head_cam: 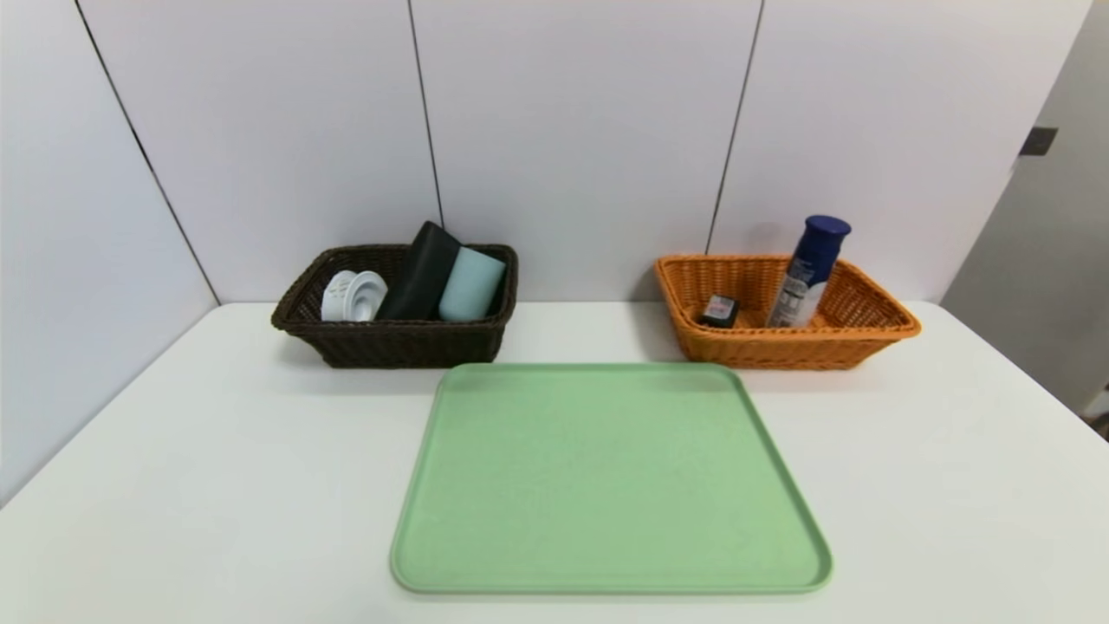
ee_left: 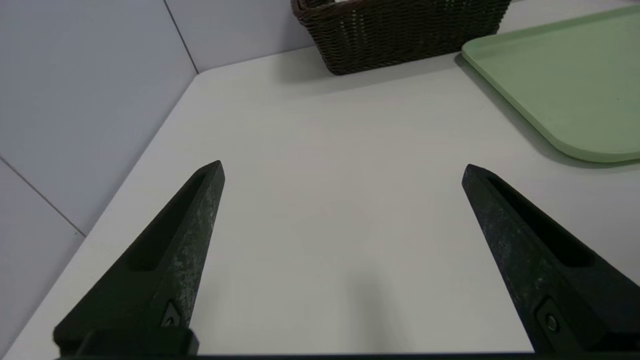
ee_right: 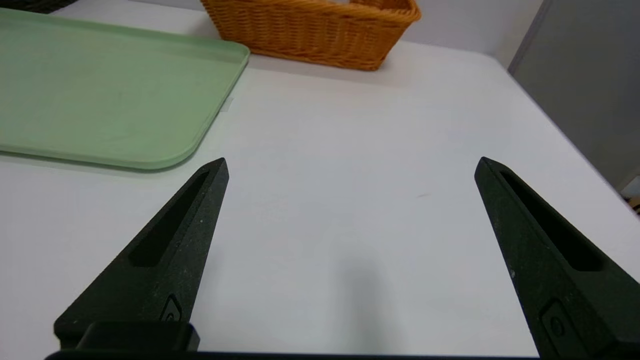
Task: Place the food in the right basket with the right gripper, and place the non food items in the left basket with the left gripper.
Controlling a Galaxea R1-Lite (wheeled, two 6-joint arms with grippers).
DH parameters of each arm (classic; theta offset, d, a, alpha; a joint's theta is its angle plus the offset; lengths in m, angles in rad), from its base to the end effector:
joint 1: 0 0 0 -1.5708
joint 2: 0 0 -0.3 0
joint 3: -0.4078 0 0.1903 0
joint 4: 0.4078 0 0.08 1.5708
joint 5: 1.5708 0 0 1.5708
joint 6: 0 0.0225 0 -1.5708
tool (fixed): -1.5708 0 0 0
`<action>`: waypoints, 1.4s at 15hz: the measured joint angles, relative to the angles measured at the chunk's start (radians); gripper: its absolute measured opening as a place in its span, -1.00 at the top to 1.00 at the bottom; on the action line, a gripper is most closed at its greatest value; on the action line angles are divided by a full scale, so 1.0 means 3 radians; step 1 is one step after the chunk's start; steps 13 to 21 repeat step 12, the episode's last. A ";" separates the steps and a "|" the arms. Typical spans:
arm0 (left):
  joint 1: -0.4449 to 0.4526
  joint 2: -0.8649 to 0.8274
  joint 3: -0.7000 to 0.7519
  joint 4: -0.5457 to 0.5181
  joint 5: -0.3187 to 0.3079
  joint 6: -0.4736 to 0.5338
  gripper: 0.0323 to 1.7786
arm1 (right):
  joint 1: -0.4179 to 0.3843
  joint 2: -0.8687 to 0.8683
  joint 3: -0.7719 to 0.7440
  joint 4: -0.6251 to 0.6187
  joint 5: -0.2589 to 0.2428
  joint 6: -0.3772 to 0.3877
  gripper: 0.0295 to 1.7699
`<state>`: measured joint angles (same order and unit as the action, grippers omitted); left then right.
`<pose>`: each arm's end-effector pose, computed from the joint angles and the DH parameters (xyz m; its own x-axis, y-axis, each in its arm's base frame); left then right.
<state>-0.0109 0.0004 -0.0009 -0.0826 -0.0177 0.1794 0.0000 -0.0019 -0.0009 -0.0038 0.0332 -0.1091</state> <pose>-0.0232 -0.0001 0.0842 0.9961 -0.0286 0.0830 0.0133 0.9837 0.1793 -0.0230 0.0007 0.0761 0.9994 0.0332 0.0066 -0.0323 0.9935 -0.1091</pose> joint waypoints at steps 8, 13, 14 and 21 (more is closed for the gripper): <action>0.0000 0.0000 0.0003 0.0159 0.0026 -0.0454 -0.90 | 0.0000 0.0000 0.0003 0.0026 -0.0062 0.0184 -0.92; 0.0000 0.0000 0.0003 0.0150 0.0056 -0.0598 -0.90 | 0.0001 0.0000 0.0003 0.0019 -0.0056 0.0202 -0.92; 0.0000 0.0000 0.0003 0.0150 0.0056 -0.0598 -0.90 | 0.0001 0.0000 0.0003 0.0019 -0.0056 0.0202 -0.92; 0.0000 0.0000 0.0003 0.0150 0.0056 -0.0598 -0.90 | 0.0001 0.0000 0.0003 0.0019 -0.0056 0.0202 -0.92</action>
